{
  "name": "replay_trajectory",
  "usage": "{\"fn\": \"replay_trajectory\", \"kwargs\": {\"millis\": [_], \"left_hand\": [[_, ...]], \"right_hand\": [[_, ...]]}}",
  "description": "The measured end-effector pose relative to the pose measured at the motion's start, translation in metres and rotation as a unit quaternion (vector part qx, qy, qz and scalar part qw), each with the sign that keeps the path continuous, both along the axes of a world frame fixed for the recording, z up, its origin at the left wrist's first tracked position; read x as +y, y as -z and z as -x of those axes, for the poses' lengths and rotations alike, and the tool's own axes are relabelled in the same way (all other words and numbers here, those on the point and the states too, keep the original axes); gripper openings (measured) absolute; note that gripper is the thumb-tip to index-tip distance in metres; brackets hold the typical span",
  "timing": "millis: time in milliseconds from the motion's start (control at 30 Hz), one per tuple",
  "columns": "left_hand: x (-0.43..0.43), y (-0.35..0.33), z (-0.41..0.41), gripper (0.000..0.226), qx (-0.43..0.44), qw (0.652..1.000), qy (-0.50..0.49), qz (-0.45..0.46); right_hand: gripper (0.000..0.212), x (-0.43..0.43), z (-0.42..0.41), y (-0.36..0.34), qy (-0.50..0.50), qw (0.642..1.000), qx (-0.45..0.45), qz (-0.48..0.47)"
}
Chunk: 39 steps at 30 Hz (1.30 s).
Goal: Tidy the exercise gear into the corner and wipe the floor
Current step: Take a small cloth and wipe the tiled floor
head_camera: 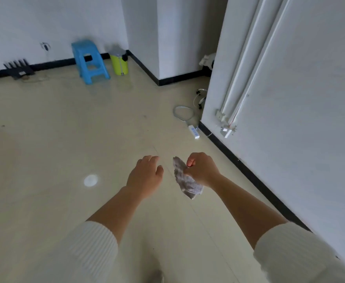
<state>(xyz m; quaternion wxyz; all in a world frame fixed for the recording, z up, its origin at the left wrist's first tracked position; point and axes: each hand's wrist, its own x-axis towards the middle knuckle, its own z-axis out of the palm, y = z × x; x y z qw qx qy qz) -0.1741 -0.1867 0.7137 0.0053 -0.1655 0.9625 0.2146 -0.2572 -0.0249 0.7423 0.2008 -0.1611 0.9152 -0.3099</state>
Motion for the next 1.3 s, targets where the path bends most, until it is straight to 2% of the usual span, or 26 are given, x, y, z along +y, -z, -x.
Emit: {"fn": "replay_trajectory", "kwargs": {"millis": [167, 433, 733, 1000, 1133, 1300], "left_hand": [[-0.063, -0.059, -0.037, 0.043, 0.035, 0.996, -0.087, 0.009], [-0.203, -0.115, -0.043, 0.043, 0.069, 0.980, -0.179, 0.055], [-0.390, -0.165, -0.011, 0.044, 0.093, 0.970, -0.205, 0.090], [-0.522, -0.182, 0.055, 0.046, 0.100, 0.964, -0.212, 0.123], [-0.578, -0.181, 0.117, 0.046, 0.115, 0.963, -0.217, 0.113], [-0.654, -0.173, 0.218, 0.046, 0.123, 0.960, -0.229, 0.101]], "right_hand": [[0.004, -0.074, 0.004, -0.051, -0.095, 0.993, 0.070, -0.002], [0.005, -0.235, 0.019, -0.101, -0.210, 0.969, 0.134, -0.001], [0.002, -0.430, 0.057, -0.137, -0.231, 0.956, 0.179, 0.027], [0.006, -0.560, 0.135, -0.171, -0.251, 0.940, 0.227, 0.046], [0.008, -0.622, 0.198, -0.179, -0.253, 0.931, 0.256, 0.057], [0.015, -0.702, 0.294, -0.180, -0.266, 0.930, 0.244, 0.069]]}}
